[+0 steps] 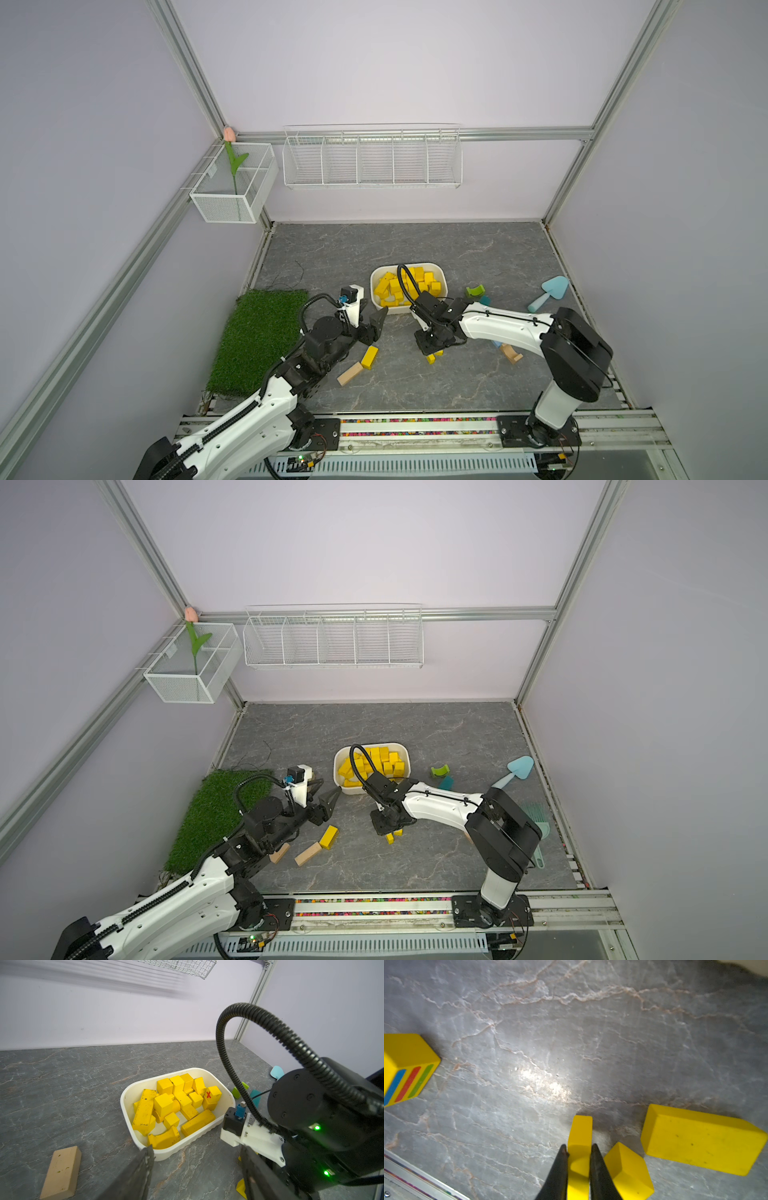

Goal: Pick out the yellow building blocks
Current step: Pick up the building block from the center of the board.

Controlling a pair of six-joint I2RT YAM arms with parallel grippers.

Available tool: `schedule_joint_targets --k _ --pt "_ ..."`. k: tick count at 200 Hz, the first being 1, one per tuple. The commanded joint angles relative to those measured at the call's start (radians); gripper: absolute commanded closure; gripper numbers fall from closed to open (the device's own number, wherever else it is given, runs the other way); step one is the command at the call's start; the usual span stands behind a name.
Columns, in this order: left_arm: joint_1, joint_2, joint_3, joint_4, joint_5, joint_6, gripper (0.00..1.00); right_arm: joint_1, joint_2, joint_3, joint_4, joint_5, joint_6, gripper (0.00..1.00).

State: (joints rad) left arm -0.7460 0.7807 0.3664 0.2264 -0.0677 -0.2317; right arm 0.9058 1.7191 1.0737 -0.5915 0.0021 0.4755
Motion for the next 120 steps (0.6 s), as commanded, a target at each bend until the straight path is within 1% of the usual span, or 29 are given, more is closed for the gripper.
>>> schedule_joint_targets --k 1,31,52,79,82,105,120 --pt "0.007 -0.014 0.006 0.000 -0.010 -0.017 0.32 0.008 -0.022 0.012 -0.031 0.024 0.009 0.83" --pt "0.007 -0.018 0.004 0.001 -0.010 -0.019 0.32 0.004 -0.043 0.036 -0.044 0.034 0.005 0.86" --pt "0.007 -0.020 -0.001 0.003 -0.011 -0.017 0.32 -0.002 -0.064 0.075 -0.065 0.067 -0.021 0.88" --pt "0.008 -0.021 -0.009 0.007 -0.011 -0.018 0.32 -0.032 -0.079 0.180 -0.124 0.109 -0.082 0.88" --pt "0.008 -0.045 -0.008 0.007 -0.011 -0.018 0.32 -0.036 -0.078 0.192 -0.131 0.112 -0.089 0.88" --pt "0.010 -0.054 -0.012 0.007 -0.011 -0.018 0.32 -0.088 -0.060 0.305 -0.187 0.123 -0.133 0.93" --pt "0.010 -0.057 -0.015 0.009 -0.009 -0.018 0.32 -0.127 -0.053 0.363 -0.202 0.124 -0.146 0.93"
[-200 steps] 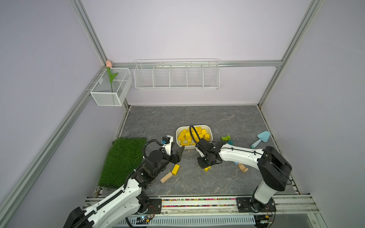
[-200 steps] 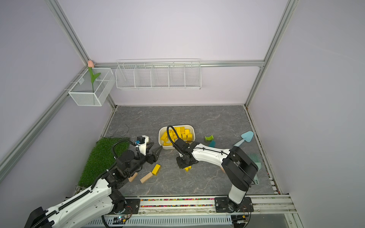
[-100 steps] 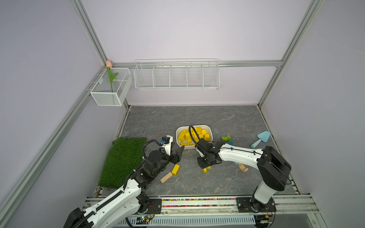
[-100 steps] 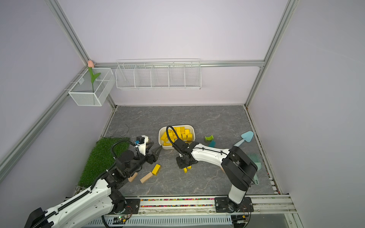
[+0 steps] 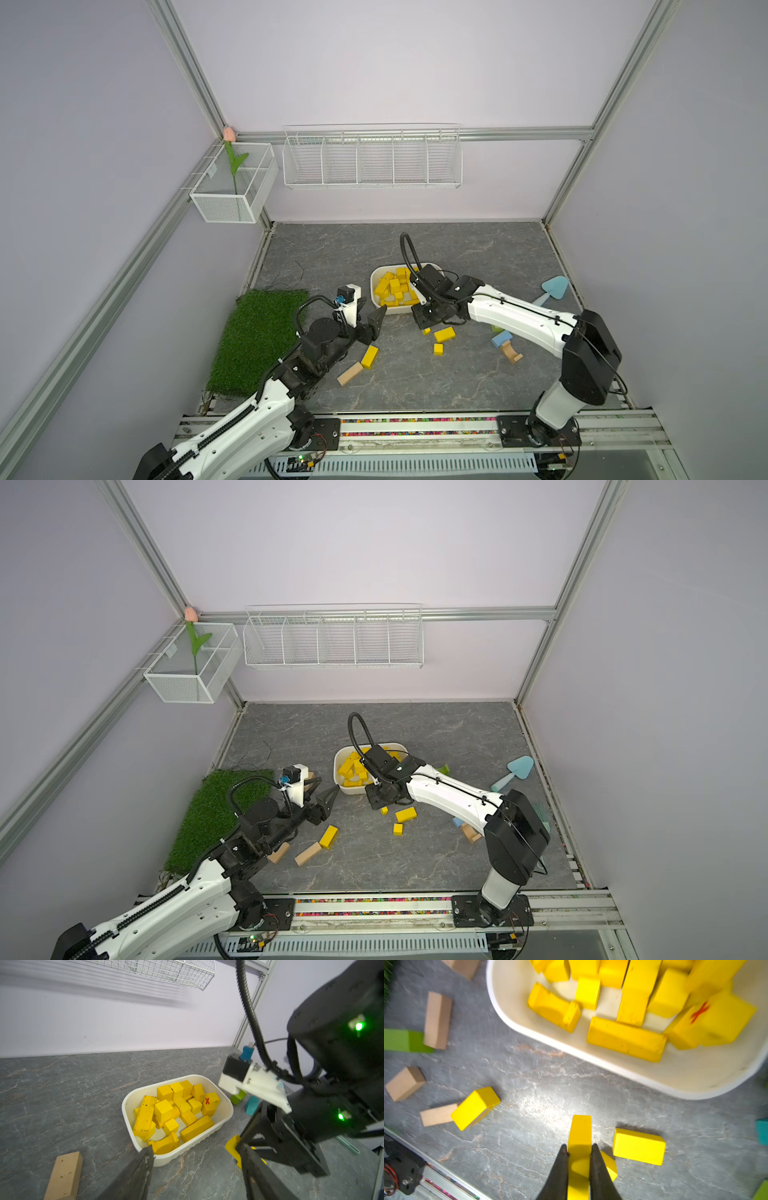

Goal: Pick out the yellow building blocks
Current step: Pick up the building block from the center of the board, then place the building block in the storage box.

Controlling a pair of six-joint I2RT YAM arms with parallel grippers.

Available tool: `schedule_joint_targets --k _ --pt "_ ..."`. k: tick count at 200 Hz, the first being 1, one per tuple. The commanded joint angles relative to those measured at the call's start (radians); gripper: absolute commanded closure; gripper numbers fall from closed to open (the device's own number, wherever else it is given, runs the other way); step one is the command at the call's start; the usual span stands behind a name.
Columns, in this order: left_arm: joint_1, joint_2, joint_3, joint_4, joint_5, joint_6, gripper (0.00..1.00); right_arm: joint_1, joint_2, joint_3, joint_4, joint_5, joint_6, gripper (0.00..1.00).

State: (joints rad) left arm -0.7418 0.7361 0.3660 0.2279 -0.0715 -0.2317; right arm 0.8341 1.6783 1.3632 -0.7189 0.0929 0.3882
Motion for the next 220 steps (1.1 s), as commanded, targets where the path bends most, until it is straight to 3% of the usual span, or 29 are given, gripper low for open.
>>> schedule_joint_targets --k 1,44,76,125,173,201,220 --pt "0.005 -0.014 -0.015 0.007 -0.007 -0.018 0.32 -0.059 -0.013 0.076 -0.074 0.033 -0.059 0.93" --pt "0.006 -0.035 -0.027 0.011 -0.009 -0.017 0.32 -0.190 0.009 0.191 -0.066 -0.010 -0.031 0.93" --pt "0.007 -0.043 -0.032 0.011 -0.008 -0.018 0.31 -0.265 0.013 0.204 0.044 -0.163 -0.074 0.93" --pt "0.007 -0.047 -0.036 0.016 -0.008 -0.018 0.31 -0.268 -0.004 0.124 0.151 -0.276 -0.532 0.93" --pt "0.007 -0.047 -0.035 0.015 -0.006 -0.018 0.31 -0.264 -0.009 0.150 0.005 -0.451 -1.079 0.93" --pt "0.007 -0.046 -0.035 0.016 -0.005 -0.017 0.31 -0.261 0.062 0.246 -0.144 -0.440 -1.256 0.93" --pt "0.007 -0.043 -0.034 0.016 -0.003 -0.017 0.31 -0.237 0.123 0.301 -0.226 -0.354 -1.351 0.93"
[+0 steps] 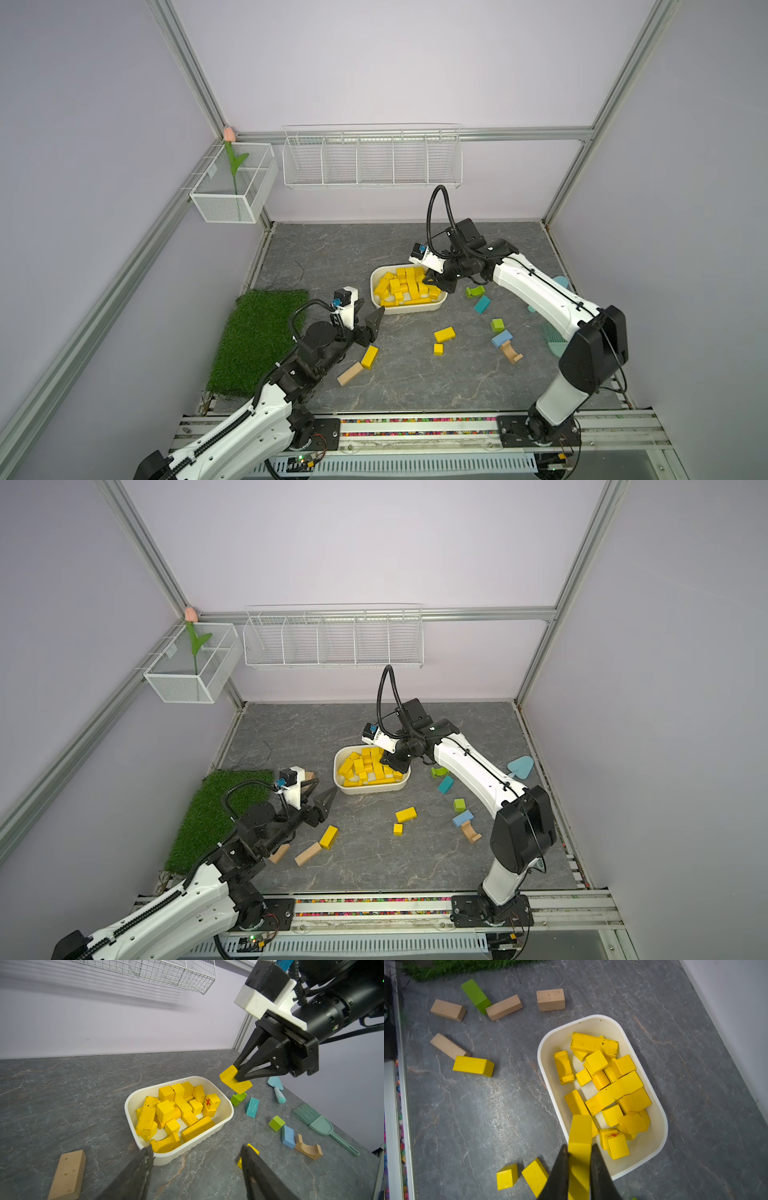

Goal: Pick out the yellow building blocks
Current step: Place the building block in the storage box.

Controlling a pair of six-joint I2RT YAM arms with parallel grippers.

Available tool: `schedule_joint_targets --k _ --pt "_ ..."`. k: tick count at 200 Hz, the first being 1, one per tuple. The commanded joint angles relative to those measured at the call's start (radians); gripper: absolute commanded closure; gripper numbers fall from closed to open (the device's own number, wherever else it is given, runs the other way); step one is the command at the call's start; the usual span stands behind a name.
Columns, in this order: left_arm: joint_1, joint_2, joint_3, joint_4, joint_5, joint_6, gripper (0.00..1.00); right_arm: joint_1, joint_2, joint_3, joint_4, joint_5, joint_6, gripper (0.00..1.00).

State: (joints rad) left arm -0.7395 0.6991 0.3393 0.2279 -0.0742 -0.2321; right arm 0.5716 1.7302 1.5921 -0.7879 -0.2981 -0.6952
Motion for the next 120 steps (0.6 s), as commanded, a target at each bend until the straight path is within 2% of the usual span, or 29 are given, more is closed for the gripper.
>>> schedule_joint_targets --k 1,33,120 --pt "0.005 -0.006 -0.007 0.016 0.000 -0.017 0.31 0.026 0.074 0.073 -0.158 0.040 -0.272 0.93" --pt "0.006 0.000 -0.004 0.016 0.001 -0.017 0.31 0.045 0.138 0.089 -0.211 0.067 -0.348 0.93" --pt "0.006 0.005 -0.002 0.016 0.002 -0.017 0.31 0.060 0.253 0.101 -0.179 0.110 -0.337 0.93"
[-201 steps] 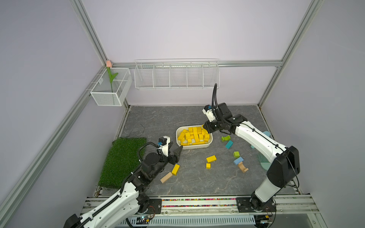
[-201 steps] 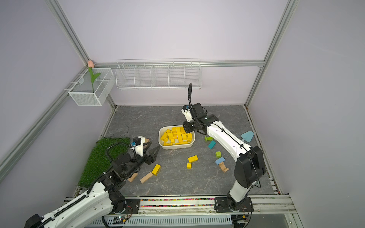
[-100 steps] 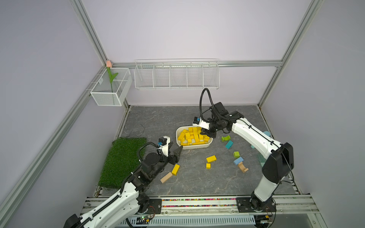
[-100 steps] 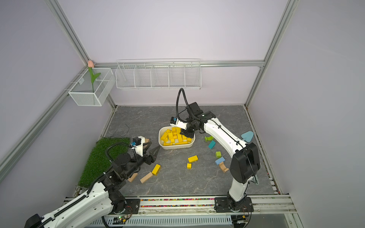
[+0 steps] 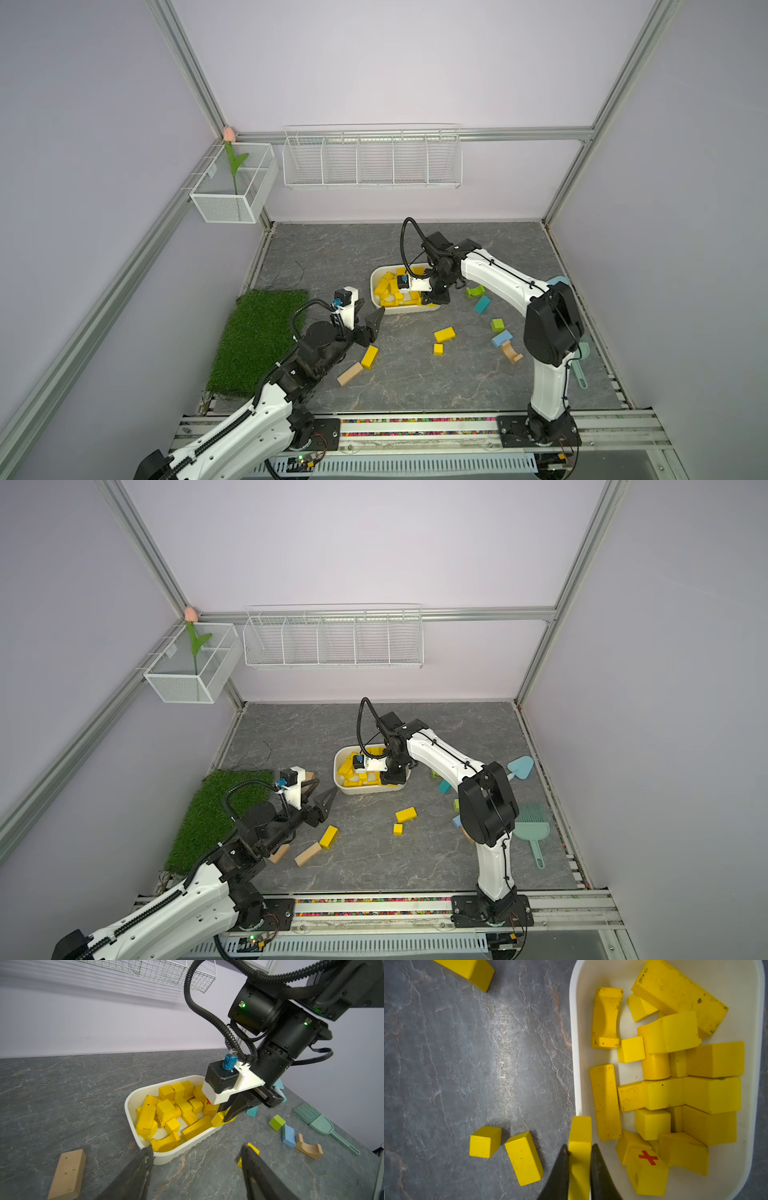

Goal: Pick out the yellow building blocks
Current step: Place the building block in the storage box.

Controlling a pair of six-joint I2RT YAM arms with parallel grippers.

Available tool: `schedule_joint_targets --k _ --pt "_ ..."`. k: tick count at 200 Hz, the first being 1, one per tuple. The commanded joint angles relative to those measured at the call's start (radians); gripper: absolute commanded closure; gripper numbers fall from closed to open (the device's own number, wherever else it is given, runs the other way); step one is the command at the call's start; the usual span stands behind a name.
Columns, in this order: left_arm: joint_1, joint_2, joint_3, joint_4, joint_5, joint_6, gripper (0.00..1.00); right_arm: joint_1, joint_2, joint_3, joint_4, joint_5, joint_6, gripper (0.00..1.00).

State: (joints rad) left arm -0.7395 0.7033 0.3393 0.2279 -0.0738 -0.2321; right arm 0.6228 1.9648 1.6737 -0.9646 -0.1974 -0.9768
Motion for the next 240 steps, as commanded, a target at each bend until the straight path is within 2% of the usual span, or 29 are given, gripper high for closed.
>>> schedule_joint_targets --k 1,44,79,103,106,109,110,111,112,113,114,116,120,202,240 --pt "0.006 0.001 -0.001 0.016 0.002 -0.018 0.31 0.008 0.019 0.020 -0.001 0.010 -0.056 0.93" --pt "0.007 0.002 -0.001 0.016 0.003 -0.016 0.31 0.019 0.005 0.019 0.044 0.041 -0.055 0.93" --pt "0.008 0.004 0.000 0.017 0.002 -0.017 0.31 0.021 0.050 0.055 0.015 0.037 -0.069 0.93" --pt "0.008 0.000 -0.003 0.016 0.003 -0.018 0.31 0.025 0.070 0.068 0.015 0.032 -0.056 0.90" --pt "0.008 -0.001 -0.001 0.016 0.003 -0.018 0.31 0.025 0.073 0.071 0.015 0.032 -0.055 0.85" --pt "0.008 -0.001 -0.002 0.016 0.002 -0.018 0.31 0.026 0.076 0.074 -0.009 0.031 -0.054 0.73" --pt "0.008 -0.001 -0.003 0.015 0.002 -0.016 0.31 0.027 0.076 0.074 -0.014 0.032 -0.054 0.62" --pt "0.008 -0.001 -0.002 0.016 0.002 -0.018 0.31 0.027 0.077 0.075 -0.017 0.032 -0.054 0.46" --pt "0.008 -0.001 -0.003 0.016 0.002 -0.017 0.31 0.027 0.079 0.076 -0.019 0.032 -0.055 0.21" --pt "0.008 -0.001 -0.003 0.016 0.001 -0.017 0.31 0.026 0.080 0.077 -0.021 0.032 -0.054 0.06" --pt "0.008 -0.002 -0.003 0.015 0.001 -0.018 0.31 0.027 0.080 0.078 -0.024 0.032 -0.054 0.03" --pt "0.008 -0.002 -0.003 0.016 0.002 -0.019 0.31 0.027 0.083 0.081 -0.026 0.033 -0.055 0.10" --pt "0.008 -0.002 -0.003 0.016 0.003 -0.018 0.31 0.028 0.087 0.086 -0.032 0.034 -0.054 0.12" --pt "0.008 -0.005 -0.004 0.014 0.003 -0.017 0.31 0.032 0.046 0.063 -0.002 0.045 -0.035 0.12" --pt "0.008 -0.007 -0.004 0.016 0.002 -0.018 0.31 0.033 -0.033 0.018 0.077 0.038 0.041 0.12"
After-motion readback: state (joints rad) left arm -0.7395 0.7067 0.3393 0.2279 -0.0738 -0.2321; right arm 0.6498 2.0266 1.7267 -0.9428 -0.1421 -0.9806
